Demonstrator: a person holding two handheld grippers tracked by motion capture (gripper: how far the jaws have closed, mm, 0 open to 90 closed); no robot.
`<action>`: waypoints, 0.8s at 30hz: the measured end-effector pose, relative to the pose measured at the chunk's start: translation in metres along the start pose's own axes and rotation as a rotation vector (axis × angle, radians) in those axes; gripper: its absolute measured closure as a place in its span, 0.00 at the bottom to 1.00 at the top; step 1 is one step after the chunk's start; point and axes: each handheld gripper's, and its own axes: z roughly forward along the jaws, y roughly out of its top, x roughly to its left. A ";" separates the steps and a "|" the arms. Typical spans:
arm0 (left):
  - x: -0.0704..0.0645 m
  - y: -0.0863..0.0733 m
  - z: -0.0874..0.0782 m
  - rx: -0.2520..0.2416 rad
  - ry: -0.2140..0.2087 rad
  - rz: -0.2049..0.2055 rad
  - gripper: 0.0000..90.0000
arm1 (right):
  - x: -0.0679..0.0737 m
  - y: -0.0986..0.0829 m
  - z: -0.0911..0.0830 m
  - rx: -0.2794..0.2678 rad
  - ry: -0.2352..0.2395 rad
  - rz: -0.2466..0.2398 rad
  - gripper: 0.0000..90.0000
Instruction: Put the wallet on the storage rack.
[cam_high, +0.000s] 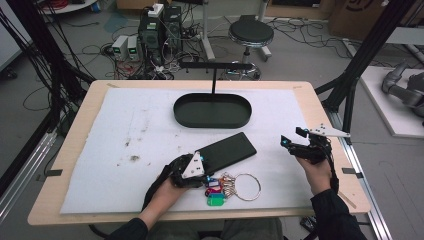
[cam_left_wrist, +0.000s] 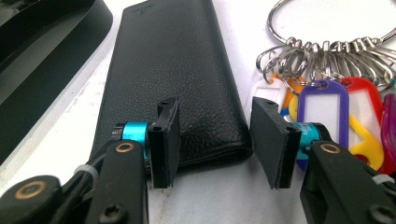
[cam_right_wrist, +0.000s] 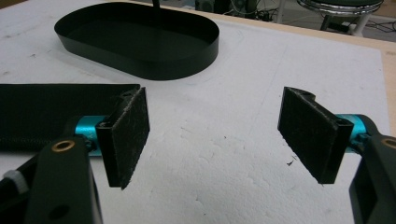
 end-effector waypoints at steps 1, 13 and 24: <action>0.000 0.000 0.000 0.006 0.000 0.004 0.61 | 0.000 0.000 0.000 0.004 0.001 0.002 0.28; 0.004 0.002 -0.007 -0.046 -0.031 -0.018 0.84 | 0.003 0.000 0.002 0.007 0.015 -0.012 0.29; 0.024 -0.001 -0.026 -0.201 -0.020 -0.166 0.87 | 0.008 0.001 0.011 0.021 0.083 -0.044 0.38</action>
